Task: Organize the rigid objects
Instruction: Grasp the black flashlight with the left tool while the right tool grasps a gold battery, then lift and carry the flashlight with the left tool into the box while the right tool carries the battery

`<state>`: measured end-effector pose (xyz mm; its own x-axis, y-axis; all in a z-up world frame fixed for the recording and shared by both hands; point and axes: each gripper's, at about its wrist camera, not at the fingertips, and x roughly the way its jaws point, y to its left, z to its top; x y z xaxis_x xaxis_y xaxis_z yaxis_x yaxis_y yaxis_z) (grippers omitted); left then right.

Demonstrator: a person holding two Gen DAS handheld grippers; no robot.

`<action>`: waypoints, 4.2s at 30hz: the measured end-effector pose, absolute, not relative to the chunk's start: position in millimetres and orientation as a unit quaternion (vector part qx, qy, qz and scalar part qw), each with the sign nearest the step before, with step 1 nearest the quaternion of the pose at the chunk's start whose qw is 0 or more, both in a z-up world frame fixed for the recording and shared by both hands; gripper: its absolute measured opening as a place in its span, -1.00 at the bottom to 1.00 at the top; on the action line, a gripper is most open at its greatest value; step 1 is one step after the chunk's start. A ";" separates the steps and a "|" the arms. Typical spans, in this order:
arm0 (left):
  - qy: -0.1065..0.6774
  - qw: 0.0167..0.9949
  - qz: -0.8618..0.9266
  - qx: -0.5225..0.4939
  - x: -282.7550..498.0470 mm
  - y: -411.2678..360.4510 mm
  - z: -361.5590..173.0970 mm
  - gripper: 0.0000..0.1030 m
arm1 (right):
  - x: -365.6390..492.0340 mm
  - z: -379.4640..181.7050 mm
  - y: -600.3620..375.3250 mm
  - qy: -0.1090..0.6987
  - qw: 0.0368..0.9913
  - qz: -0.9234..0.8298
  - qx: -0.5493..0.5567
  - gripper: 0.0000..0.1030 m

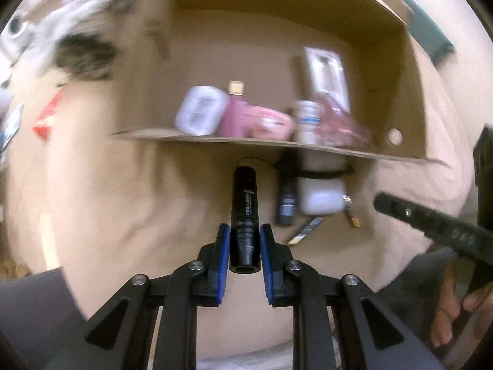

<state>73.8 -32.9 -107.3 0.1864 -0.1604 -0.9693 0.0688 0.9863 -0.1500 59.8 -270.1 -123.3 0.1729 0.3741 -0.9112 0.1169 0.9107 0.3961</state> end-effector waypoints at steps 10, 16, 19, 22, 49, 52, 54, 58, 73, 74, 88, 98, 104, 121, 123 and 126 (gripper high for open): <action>0.653 0.756 -0.016 -0.031 84.4 -2.3 -132.7 -0.66 | 62.9 -154.6 -212.6 0.676 0.733 0.076 0.001 -0.03; 0.674 0.739 -0.005 -0.012 104.0 -23.9 -166.4 -0.66 | 65.8 -167.4 -199.9 0.674 0.734 0.071 -0.044 -0.03; 0.672 0.740 0.000 -0.009 117.9 -23.4 -173.6 -0.66 | 66.4 -169.7 -198.6 0.671 0.736 0.072 -0.053 -0.03; 0.666 0.746 0.004 -0.002 126.4 -23.6 -178.0 -0.66 | 62.6 -168.8 -195.9 0.666 0.739 0.077 -0.061 -0.16; 0.534 0.845 0.034 -0.021 27.1 -21.5 -66.9 -0.66 | 30.1 -99.3 -216.9 0.600 0.793 0.099 0.027 -0.79; 0.499 0.865 0.037 -0.016 23.9 -21.8 -42.7 -0.66 | 28.7 -82.2 -225.5 0.573 0.812 0.104 0.042 -0.79; 0.477 0.878 0.038 -0.014 22.8 -19.3 -26.9 -0.66 | 24.9 -66.0 -228.5 0.553 0.824 0.110 0.057 -0.79; 0.446 0.894 0.040 -0.015 24.0 -9.3 -4.5 -0.67 | 20.1 -38.7 -229.2 0.511 0.846 0.126 0.090 -0.79; 0.352 0.934 0.025 -0.054 63.3 -5.6 76.9 -0.67 | 34.5 30.8 -248.3 0.397 0.892 0.158 0.146 -0.79; 0.352 0.934 0.021 -0.059 67.2 -5.2 77.4 -0.67 | 38.3 33.4 -250.6 0.394 0.893 0.158 0.147 -0.79; 0.395 0.909 -0.064 -0.114 119.3 -17.5 38.2 -0.67 | 94.6 26.3 -276.3 0.386 0.881 0.172 0.213 -0.79; 0.448 0.889 -0.071 -0.072 146.9 -37.4 -21.2 -0.67 | 126.0 -29.3 -272.9 0.447 0.856 0.144 0.215 -0.79; 0.479 0.876 -0.032 -0.041 152.0 -39.4 -46.2 -0.67 | 135.7 -53.6 -261.9 0.488 0.841 0.134 0.193 -0.79; 0.529 0.848 -0.027 -0.026 151.5 -43.1 -75.5 -0.67 | 148.1 -102.1 -227.4 0.582 0.792 0.130 0.132 -0.79; 0.534 0.845 -0.026 -0.026 151.5 -43.2 -78.5 -0.66 | 148.3 -104.5 -227.0 0.586 0.789 0.127 0.133 -0.79; 0.537 0.843 -0.024 -0.024 150.9 -44.2 -81.7 -0.66 | 150.4 -105.2 -224.8 0.587 0.789 0.124 0.131 -0.79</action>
